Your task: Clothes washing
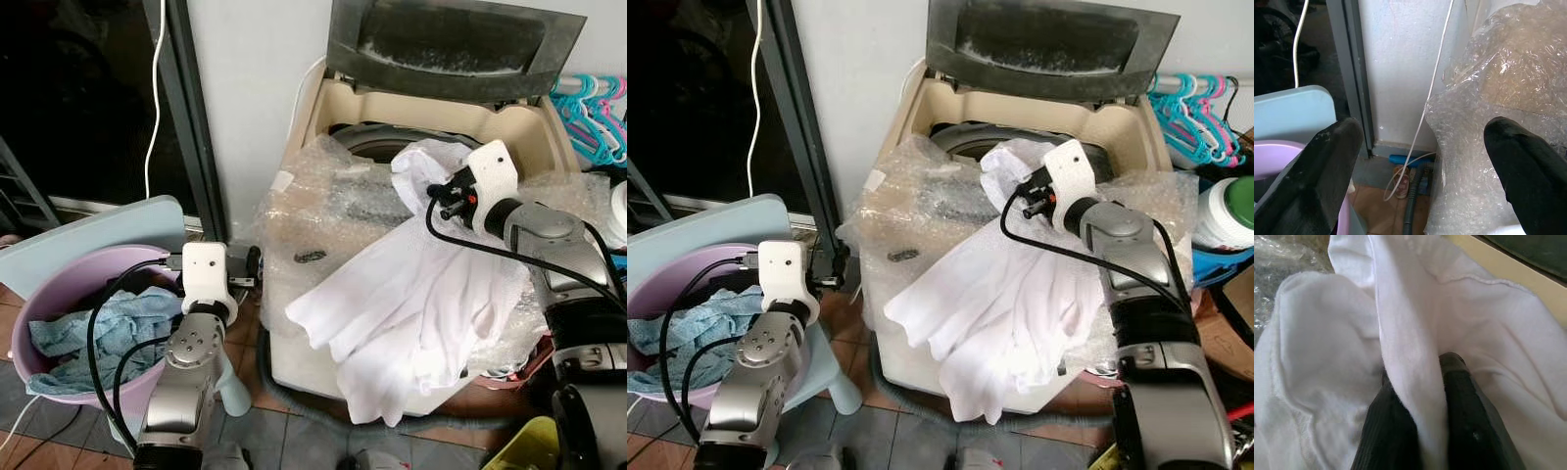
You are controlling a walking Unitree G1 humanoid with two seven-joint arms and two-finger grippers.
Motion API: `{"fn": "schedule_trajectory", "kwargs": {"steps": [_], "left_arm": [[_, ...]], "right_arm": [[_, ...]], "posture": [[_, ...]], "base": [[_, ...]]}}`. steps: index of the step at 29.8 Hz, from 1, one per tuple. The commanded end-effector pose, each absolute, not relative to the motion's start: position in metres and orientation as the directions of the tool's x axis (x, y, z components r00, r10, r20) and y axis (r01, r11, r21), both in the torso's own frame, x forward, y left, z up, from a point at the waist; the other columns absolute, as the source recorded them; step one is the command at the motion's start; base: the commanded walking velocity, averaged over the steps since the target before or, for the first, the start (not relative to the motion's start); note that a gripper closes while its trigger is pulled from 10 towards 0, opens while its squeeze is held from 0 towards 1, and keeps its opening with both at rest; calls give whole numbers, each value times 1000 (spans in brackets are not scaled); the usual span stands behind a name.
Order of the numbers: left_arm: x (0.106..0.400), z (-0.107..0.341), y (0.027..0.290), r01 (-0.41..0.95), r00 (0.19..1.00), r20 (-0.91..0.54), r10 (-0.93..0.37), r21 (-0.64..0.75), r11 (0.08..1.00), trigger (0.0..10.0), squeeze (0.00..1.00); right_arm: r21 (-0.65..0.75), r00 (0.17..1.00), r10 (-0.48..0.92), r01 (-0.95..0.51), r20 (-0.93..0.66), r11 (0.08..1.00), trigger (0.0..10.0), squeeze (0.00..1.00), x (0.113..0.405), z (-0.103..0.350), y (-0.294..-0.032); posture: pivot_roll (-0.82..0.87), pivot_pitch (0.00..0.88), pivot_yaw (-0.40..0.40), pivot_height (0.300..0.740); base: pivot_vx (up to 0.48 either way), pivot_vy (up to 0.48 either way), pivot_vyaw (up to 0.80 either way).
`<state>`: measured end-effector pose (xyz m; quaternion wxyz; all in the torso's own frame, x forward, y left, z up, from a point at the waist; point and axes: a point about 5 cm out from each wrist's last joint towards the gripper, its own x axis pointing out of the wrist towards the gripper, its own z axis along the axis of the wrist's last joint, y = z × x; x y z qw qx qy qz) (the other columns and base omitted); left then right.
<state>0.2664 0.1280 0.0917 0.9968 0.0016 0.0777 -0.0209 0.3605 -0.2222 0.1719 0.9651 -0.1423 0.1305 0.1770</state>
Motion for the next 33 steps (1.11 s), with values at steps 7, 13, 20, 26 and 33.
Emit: {"fn": "schedule_trajectory", "kwargs": {"steps": [7,13,20,26,33], "left_arm": [[267,98,129,48,991,-127,-48,-5,999,10000,0],[268,100,132,43,992,-115,-42,-1,999,10000,0],[268,99,133,40,992,-119,-39,3,999,10000,0],[271,99,132,47,991,-123,-45,13,999,10000,0],[271,100,128,41,993,-112,-39,13,999,10000,0]], "right_arm": [[-276,910,347,-402,-227,873,0,0,370,186,-213],[-323,927,352,-374,-127,869,0,0,384,213,-205],[-387,915,403,-381,-27,840,0,0,400,247,-187],[-472,927,351,-254,129,844,0,0,414,305,-181],[-449,911,23,182,412,875,0,0,411,376,-211]], "posture": [[-48,0,-38,740],[-41,0,-39,740],[-29,0,-33,740],[-28,0,-27,740],[-15,0,-44,740]], "base": [[0,0,0],[0,0,382],[219,0,708],[0,0,203],[0,0,0]]}}
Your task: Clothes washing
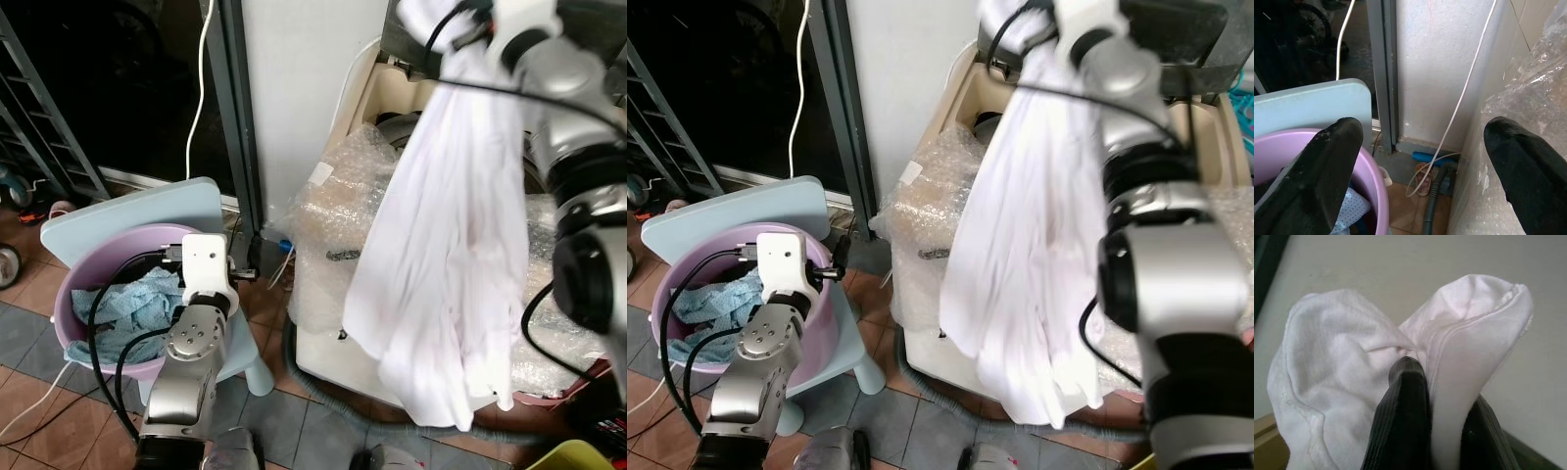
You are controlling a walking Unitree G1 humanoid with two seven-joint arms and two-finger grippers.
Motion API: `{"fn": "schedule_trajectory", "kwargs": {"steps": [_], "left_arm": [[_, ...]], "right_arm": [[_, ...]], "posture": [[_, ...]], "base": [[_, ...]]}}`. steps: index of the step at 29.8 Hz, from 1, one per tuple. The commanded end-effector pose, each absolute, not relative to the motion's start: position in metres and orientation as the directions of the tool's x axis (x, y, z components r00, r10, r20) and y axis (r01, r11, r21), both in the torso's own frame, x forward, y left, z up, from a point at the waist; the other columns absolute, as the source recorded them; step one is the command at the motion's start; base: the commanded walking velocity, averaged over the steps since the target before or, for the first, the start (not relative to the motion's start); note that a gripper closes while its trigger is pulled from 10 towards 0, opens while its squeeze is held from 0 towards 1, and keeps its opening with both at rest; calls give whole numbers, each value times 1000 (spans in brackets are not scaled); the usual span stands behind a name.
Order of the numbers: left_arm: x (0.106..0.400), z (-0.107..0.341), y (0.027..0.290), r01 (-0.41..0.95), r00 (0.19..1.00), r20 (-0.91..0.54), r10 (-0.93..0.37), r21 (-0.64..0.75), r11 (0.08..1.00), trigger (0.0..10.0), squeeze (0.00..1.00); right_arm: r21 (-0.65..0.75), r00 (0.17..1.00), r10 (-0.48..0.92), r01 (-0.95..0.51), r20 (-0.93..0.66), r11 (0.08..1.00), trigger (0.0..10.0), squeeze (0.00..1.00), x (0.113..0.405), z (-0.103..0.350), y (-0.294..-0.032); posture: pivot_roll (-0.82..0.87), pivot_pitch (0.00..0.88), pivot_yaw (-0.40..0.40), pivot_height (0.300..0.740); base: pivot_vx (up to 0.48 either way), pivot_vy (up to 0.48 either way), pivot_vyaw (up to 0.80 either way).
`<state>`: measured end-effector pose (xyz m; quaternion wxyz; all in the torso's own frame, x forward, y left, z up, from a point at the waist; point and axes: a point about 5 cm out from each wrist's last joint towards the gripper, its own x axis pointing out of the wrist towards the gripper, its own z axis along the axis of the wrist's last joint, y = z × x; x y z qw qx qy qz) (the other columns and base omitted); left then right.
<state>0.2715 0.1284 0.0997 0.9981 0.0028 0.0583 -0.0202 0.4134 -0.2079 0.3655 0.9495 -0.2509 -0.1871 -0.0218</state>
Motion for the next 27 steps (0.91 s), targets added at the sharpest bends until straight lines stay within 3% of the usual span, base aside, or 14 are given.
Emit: {"fn": "schedule_trajectory", "kwargs": {"steps": [1,2,3,4,5,7,8,9,10,15,21,23,25,27], "left_arm": [[271,100,128,38,993,-112,-37,13,999,10000,0],[270,100,128,28,993,-114,-27,8,1000,10000,0],[270,99,129,21,993,-116,-21,3,1000,10000,0],[270,99,129,21,993,-116,-21,3,1000,10000,0],[270,99,129,21,993,-116,-20,3,1000,10000,0],[270,99,128,22,993,-117,-22,2,1000,10000,0],[270,99,127,25,993,-118,-25,2,1000,10000,0],[270,99,127,25,993,-118,-25,2,1000,10000,0],[270,99,127,30,992,-119,-30,3,1000,10000,0],[270,99,126,45,991,-125,-44,7,999,10000,0],[270,99,124,54,991,-124,-53,9,998,10000,0],[268,98,125,50,991,-128,-49,8,999,10000,0],[266,95,127,38,990,-139,-37,3,999,10000,0],[265,95,128,38,989,-140,-37,3,999,10000,0]], "right_arm": [[-453,908,12,197,419,869,0,0,411,376,-212],[-495,930,21,177,367,850,0,0,414,363,-212],[-555,969,46,101,244,826,7922,0,419,335,-209],[-555,969,46,101,244,826,7922,0,419,335,-209],[-608,988,57,41,141,793,10000,0,422,312,-208],[-612,997,78,-48,22,789,10000,0,422,285,-208],[-565,991,99,-130,-84,815,10000,600,420,260,-210],[-565,991,99,-130,-84,815,10000,600,420,260,-210],[-530,983,109,-170,-146,831,10000,1000,418,244,-214],[-502,971,121,-211,-205,839,10000,1000,412,227,-223],[-393,970,235,-194,57,899,10000,1000,409,267,-228],[-348,941,331,-286,74,893,10000,1000,405,266,-226],[-259,846,530,-502,51,825,10000,1000,385,250,-222],[-281,809,587,-559,18,780,10000,1000,374,240,-218]], "posture": [[-14,0,-48,740],[-12,0,-54,740],[-11,0,-57,740],[-11,0,-57,740],[-11,0,-57,740],[-12,0,-55,740],[-15,0,-51,740],[-15,0,-51,740],[-15,0,-51,740],[-31,0,-36,740],[-33,0,-44,740],[-32,0,-48,740],[-32,0,-49,740],[-36,0,-45,740]], "base": [[0,0,0],[0,0,0],[0,0,0],[0,0,0],[0,0,0],[0,0,0],[0,0,0],[0,0,0],[0,0,0],[0,0,0],[0,0,0],[0,0,0],[0,0,0],[0,0,0]]}}
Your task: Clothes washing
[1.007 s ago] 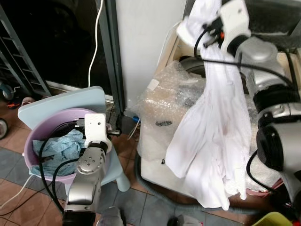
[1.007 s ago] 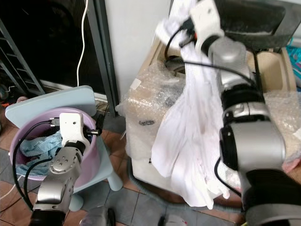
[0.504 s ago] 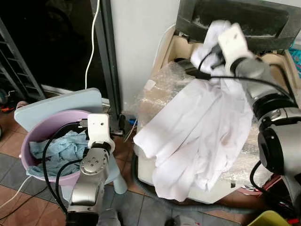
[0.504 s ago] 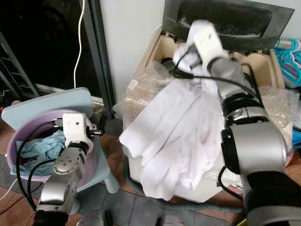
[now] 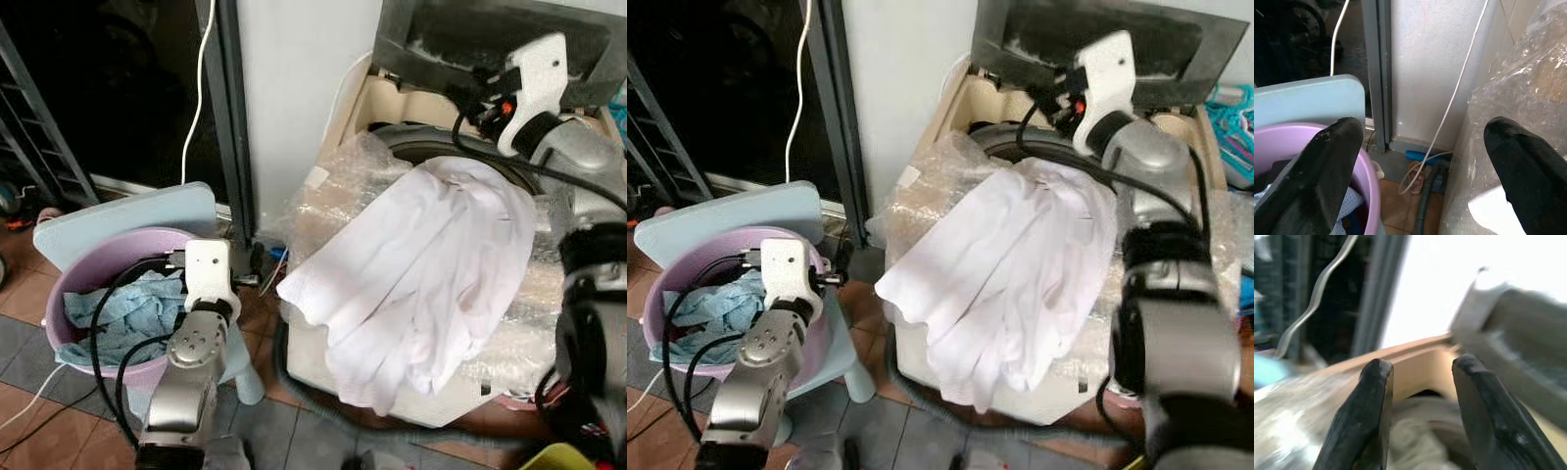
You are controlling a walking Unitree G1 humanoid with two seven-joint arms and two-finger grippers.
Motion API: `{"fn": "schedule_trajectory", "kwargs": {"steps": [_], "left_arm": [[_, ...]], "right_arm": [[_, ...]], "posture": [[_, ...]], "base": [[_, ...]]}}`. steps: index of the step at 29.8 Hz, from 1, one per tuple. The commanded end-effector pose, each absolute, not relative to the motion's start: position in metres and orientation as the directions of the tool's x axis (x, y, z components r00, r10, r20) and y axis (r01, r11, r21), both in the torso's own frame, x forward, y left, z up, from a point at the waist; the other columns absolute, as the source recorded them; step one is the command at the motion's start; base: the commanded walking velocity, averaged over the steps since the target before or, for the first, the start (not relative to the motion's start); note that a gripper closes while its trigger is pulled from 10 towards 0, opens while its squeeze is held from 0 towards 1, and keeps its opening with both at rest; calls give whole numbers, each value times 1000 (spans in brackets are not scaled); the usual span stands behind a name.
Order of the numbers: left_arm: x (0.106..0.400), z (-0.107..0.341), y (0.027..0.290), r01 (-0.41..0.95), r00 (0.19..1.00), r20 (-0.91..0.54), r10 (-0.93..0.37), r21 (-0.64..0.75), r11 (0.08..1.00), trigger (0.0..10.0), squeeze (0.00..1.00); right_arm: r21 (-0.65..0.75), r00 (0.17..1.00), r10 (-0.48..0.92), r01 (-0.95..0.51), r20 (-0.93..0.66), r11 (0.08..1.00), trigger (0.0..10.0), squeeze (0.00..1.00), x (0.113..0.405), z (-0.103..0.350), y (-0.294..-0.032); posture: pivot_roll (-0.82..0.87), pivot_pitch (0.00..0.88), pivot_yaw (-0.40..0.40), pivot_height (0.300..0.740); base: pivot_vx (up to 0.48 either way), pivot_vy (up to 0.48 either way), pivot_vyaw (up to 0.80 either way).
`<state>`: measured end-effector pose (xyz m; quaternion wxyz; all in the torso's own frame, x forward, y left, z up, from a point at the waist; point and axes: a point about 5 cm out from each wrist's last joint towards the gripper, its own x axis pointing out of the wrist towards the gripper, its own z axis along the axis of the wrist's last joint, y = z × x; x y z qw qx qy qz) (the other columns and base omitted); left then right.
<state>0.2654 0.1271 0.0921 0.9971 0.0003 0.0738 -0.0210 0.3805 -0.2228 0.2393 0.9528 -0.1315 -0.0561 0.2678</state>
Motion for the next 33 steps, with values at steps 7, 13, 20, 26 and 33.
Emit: {"fn": "schedule_trajectory", "kwargs": {"steps": [7,13,20,26,33], "left_arm": [[268,94,121,79,987,-140,-77,10,997,10000,0],[270,98,122,73,990,-123,-72,5,997,10000,0],[267,97,124,64,991,-123,-62,14,998,10000,0],[268,96,122,70,990,-125,-68,11,997,10000,0],[269,97,122,62,991,-122,-60,13,998,10000,0]], "right_arm": [[-374,762,645,-615,-54,694,10000,1000,330,184,-199],[-434,871,490,-427,39,793,10000,1000,309,168,-197],[-455,936,351,-322,-24,830,10000,925,296,142,-213],[-373,961,236,-275,-147,886,0,655,291,108,-221],[-297,955,223,-274,-195,915,0,0,300,101,-210]], "posture": [[-60,0,-26,740],[-61,0,-31,740],[-55,0,-37,740],[-55,0,-40,740],[-45,0,-43,740]], "base": [[0,0,0],[0,0,0],[0,0,0],[0,0,0],[0,0,0]]}}
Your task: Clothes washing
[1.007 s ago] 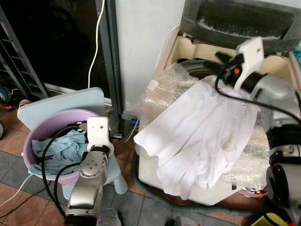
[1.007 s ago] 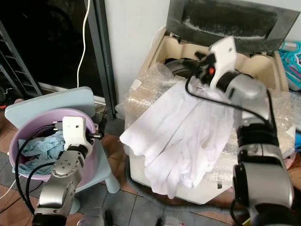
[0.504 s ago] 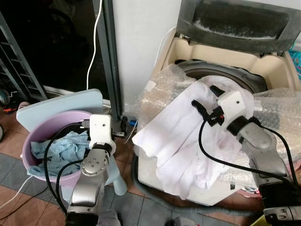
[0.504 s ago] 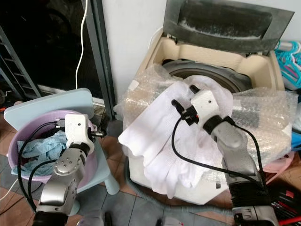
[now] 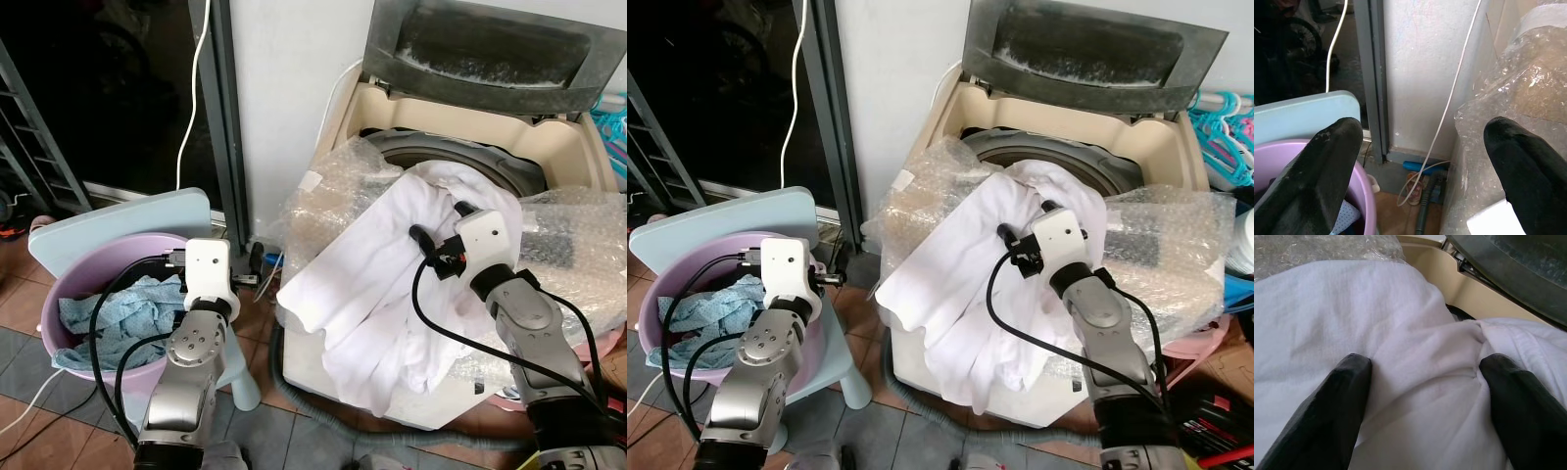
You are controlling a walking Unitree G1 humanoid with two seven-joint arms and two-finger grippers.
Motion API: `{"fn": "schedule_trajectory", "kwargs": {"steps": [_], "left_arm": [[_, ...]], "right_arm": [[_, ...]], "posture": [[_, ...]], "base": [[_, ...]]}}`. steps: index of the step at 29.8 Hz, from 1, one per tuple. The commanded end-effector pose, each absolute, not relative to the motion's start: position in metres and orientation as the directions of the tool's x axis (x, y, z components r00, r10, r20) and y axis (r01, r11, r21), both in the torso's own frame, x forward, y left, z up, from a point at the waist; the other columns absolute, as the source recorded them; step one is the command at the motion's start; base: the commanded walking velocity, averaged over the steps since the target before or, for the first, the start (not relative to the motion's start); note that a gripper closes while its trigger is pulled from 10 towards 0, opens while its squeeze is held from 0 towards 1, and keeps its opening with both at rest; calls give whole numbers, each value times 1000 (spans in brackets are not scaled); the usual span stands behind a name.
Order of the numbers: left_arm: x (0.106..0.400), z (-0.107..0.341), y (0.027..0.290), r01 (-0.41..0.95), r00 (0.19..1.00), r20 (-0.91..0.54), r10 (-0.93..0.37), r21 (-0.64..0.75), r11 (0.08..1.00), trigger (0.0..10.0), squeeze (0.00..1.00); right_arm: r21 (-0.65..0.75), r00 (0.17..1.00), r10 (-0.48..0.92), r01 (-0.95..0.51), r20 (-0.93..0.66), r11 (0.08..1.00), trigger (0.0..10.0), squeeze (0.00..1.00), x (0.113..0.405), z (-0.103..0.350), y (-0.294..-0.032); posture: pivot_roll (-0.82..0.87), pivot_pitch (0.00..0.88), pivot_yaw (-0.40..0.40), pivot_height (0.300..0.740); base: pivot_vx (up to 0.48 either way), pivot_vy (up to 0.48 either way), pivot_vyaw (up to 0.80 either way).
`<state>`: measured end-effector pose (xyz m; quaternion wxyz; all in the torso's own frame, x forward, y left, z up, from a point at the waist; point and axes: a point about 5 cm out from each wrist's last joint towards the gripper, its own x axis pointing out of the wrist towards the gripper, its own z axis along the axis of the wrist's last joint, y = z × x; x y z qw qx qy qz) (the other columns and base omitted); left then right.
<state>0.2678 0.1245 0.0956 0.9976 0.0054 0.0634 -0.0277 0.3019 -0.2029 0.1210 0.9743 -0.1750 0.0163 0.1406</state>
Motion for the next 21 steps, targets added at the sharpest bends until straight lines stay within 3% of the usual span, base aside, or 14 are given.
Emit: {"fn": "schedule_trajectory", "kwargs": {"steps": [1,7,21], "left_arm": [[269,97,122,62,991,-122,-60,13,998,10000,0],[271,97,124,55,991,-121,-53,17,998,10000,0],[273,98,125,41,992,-121,-39,20,999,10000,0]], "right_arm": [[-297,955,223,-274,-195,915,0,0,300,101,-210],[-177,946,204,-253,-252,951,0,0,309,97,-207],[-166,924,221,-282,-312,945,0,0,332,107,-211]], "posture": [[-45,0,-43,740],[-39,0,-43,740],[-35,0,-49,740]], "base": [[0,0,0],[0,0,0],[0,0,0]]}}
